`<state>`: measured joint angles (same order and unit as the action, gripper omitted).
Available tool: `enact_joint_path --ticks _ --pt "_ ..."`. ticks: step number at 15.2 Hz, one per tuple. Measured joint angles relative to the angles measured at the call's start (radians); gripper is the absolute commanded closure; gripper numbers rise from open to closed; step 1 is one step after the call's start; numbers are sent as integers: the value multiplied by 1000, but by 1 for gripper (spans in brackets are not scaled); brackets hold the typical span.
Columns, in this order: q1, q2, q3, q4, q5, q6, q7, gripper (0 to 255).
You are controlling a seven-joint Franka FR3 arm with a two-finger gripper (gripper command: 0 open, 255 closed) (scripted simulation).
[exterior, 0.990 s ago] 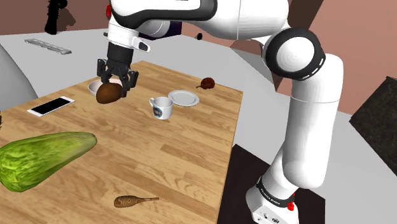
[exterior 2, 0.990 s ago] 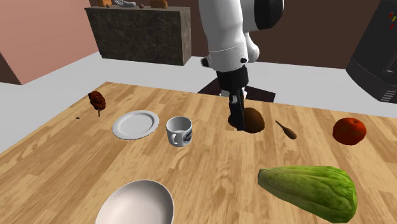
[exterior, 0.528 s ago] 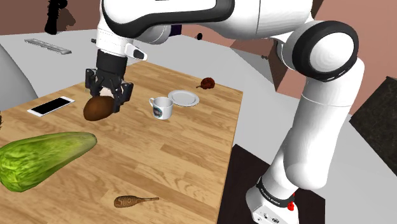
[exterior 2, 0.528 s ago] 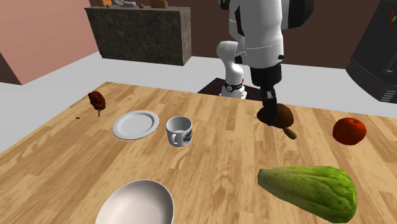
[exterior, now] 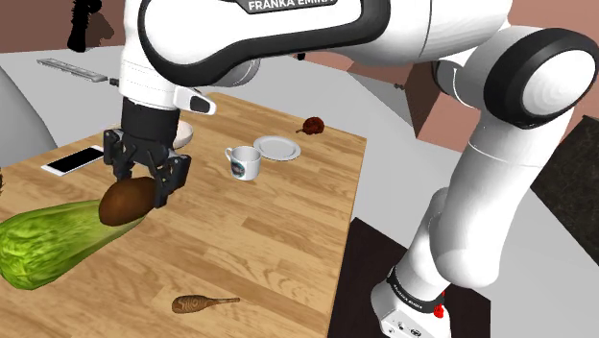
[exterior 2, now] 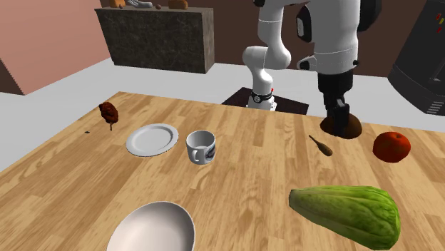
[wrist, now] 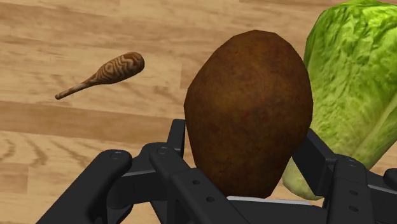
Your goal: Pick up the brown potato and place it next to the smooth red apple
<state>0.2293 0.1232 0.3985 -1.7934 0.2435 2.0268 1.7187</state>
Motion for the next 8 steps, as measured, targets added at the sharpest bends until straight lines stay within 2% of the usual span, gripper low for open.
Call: enact_joint_path --ticks 8 --pt "98 -37 79 -47 -15 56 176 255"
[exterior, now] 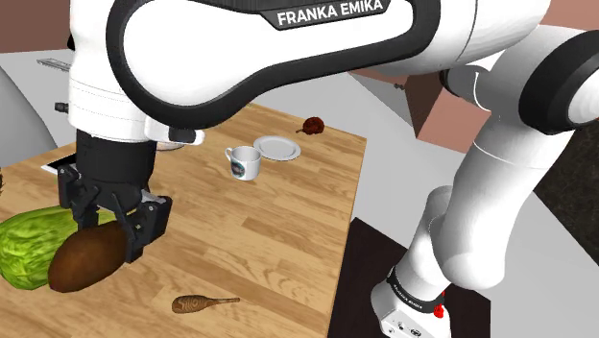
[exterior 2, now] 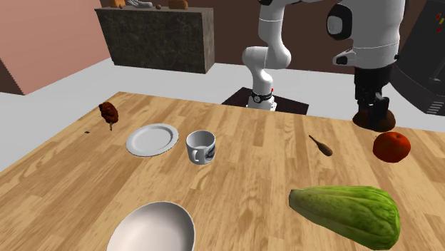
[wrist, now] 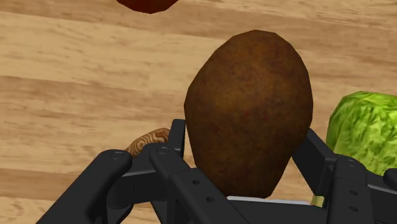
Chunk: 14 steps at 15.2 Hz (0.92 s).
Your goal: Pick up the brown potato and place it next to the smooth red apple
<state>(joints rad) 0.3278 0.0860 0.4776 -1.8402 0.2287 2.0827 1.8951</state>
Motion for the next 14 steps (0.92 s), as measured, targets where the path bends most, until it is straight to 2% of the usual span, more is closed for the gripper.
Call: enact_joint_path --ticks 9,14 --pt "120 23 87 4 -63 61 224 255" --pt "201 79 127 68 -135 65 368 255"
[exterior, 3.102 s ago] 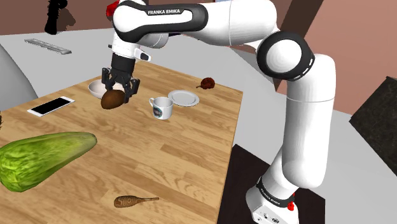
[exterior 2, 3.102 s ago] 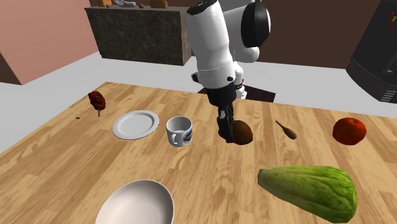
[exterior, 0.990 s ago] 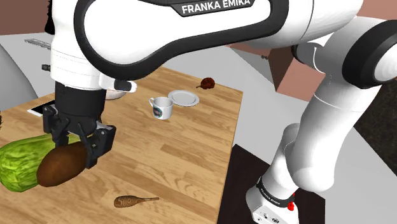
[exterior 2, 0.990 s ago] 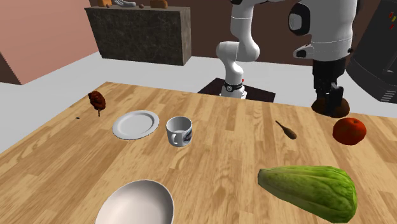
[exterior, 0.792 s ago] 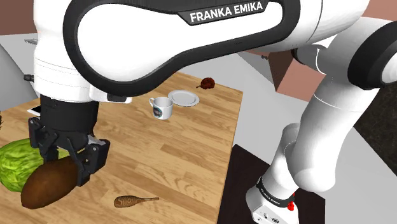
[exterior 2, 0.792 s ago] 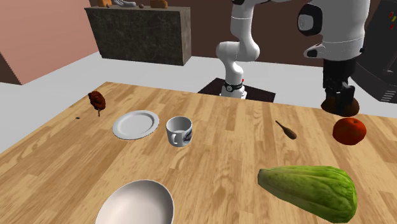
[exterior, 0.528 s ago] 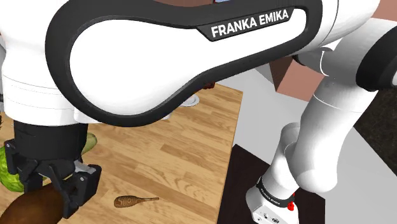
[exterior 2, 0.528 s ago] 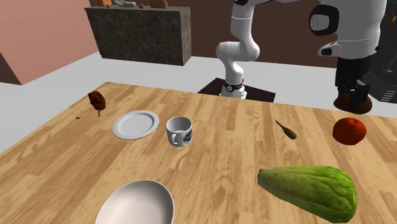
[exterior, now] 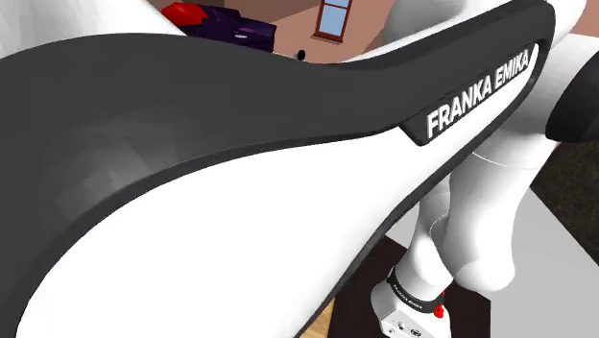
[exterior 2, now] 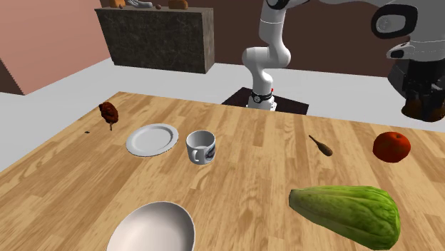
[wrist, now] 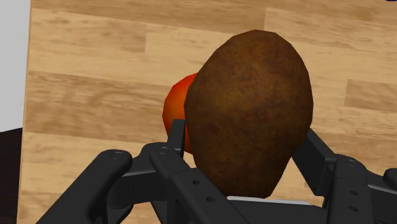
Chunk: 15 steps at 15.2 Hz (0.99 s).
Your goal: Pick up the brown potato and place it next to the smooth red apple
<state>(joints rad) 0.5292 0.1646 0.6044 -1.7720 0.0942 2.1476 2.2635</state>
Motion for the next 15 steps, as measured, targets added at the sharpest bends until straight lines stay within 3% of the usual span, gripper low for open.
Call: enact_joint_path --ticks 11,15 --pt "259 225 22 261 -224 -41 326 255" --pt "285 252 17 250 -248 -5 353 255"
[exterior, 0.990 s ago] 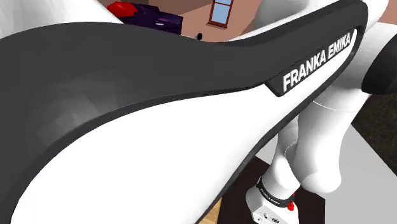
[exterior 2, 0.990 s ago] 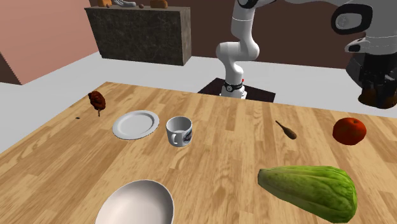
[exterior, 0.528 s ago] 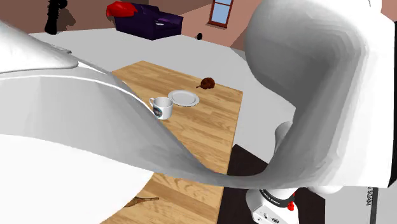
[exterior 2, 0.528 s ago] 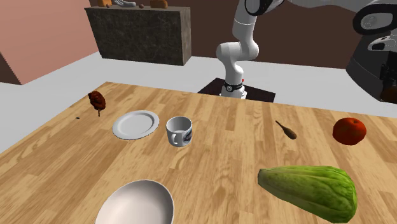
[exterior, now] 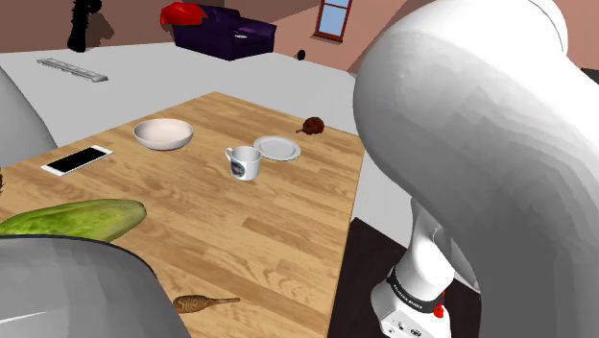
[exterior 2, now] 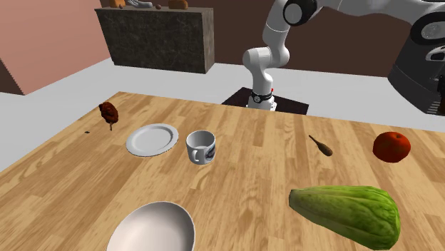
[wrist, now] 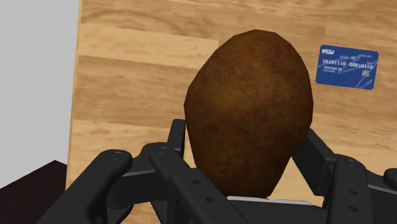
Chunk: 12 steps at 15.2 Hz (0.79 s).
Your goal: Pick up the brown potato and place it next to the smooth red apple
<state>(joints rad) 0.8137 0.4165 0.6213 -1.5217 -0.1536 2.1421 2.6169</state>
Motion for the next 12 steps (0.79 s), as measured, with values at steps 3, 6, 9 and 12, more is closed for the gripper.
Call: enact_joint_path --ticks 3,6,9,12 --pt "1 8 -4 -31 -6 38 4 255" --pt "2 22 -9 -54 -15 72 6 255" --pt "3 33 -14 -79 -23 107 9 255" --pt "5 42 -18 -105 -30 140 13 255"
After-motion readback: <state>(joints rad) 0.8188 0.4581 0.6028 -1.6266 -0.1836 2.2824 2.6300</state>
